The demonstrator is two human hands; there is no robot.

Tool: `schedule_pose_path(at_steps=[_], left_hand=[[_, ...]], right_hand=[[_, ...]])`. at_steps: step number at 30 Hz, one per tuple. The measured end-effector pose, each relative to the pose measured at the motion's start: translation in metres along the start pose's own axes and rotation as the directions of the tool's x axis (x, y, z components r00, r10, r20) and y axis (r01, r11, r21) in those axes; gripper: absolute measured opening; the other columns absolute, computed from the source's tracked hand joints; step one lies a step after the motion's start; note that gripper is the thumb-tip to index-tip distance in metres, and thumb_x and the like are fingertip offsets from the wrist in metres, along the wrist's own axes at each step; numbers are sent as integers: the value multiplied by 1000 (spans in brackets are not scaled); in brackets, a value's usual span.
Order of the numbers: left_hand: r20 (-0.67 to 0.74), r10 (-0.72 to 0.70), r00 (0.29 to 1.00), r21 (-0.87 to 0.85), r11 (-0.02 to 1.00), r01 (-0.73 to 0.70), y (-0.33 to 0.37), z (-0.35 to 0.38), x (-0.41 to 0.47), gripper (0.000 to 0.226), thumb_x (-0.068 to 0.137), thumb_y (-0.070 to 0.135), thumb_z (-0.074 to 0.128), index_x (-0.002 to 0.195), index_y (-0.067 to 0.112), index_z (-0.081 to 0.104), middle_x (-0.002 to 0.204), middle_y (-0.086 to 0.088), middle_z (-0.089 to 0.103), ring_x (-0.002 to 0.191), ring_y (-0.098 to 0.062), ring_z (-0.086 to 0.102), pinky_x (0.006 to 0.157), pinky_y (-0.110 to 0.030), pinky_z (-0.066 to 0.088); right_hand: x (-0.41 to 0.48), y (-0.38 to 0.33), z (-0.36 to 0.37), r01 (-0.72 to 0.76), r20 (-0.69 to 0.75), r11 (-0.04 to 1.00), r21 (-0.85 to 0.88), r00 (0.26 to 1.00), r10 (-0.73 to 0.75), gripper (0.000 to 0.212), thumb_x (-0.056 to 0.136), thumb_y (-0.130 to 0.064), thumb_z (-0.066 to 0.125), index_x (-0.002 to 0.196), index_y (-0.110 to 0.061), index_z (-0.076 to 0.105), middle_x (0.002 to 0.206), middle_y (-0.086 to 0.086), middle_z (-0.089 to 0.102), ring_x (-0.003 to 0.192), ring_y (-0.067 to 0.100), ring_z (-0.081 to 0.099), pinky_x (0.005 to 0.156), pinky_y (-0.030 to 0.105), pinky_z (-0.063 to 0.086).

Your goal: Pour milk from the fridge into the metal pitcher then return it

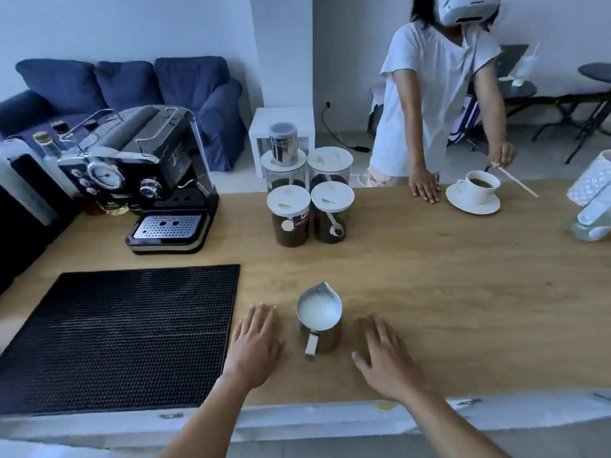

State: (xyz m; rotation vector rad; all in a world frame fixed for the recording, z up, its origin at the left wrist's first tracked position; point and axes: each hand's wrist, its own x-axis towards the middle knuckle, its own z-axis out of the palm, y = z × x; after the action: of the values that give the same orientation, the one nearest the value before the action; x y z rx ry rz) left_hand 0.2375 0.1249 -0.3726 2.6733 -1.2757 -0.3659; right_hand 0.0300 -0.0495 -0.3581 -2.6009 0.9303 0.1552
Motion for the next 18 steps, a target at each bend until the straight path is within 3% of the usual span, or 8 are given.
schedule_pose_path(at_steps=[1,3,7,12,18], left_hand=[[-22,50,999,19,999,-50,-5,11,5,67,98,55,7,156,22,17,165,-4,12,151,-20,-6,119,-36,-5],[-69,86,994,34,996,-84,-10,24,7,62,100,51,13,151,22,32,160,-4,29,151,-21,11,119,-38,-2],[-135,75,988,8,997,-75,-12,31,10,59,97,46,30,153,26,30,161,0,24,151,-18,12,121,-42,5],[-143,49,989,-17,999,-52,-10,32,12,61,95,47,32,153,28,31,162,1,20,152,-16,8,121,-44,8],[-151,52,987,-24,998,-56,-15,33,12,60,95,48,33,152,28,33,163,2,21,152,-15,7,122,-43,9]], right_hand=[[6,-3,12,-8,2,1000,-18,1000,8,72,93,-55,25,152,-17,11,161,8,2,147,27,7,118,37,9],[10,-5,26,-13,-12,999,-48,1000,12,79,86,-58,15,151,-15,18,160,9,10,147,29,9,118,40,6],[23,-12,43,-37,-48,989,-142,998,31,57,92,-46,31,141,-19,39,150,8,40,138,30,32,110,51,18],[29,-11,50,-71,-161,988,-139,986,48,59,94,-48,28,148,-23,22,155,5,31,144,27,26,113,52,16],[31,-11,55,-84,-149,983,-162,987,60,61,97,-52,13,150,-23,14,157,4,27,146,26,20,114,53,16]])
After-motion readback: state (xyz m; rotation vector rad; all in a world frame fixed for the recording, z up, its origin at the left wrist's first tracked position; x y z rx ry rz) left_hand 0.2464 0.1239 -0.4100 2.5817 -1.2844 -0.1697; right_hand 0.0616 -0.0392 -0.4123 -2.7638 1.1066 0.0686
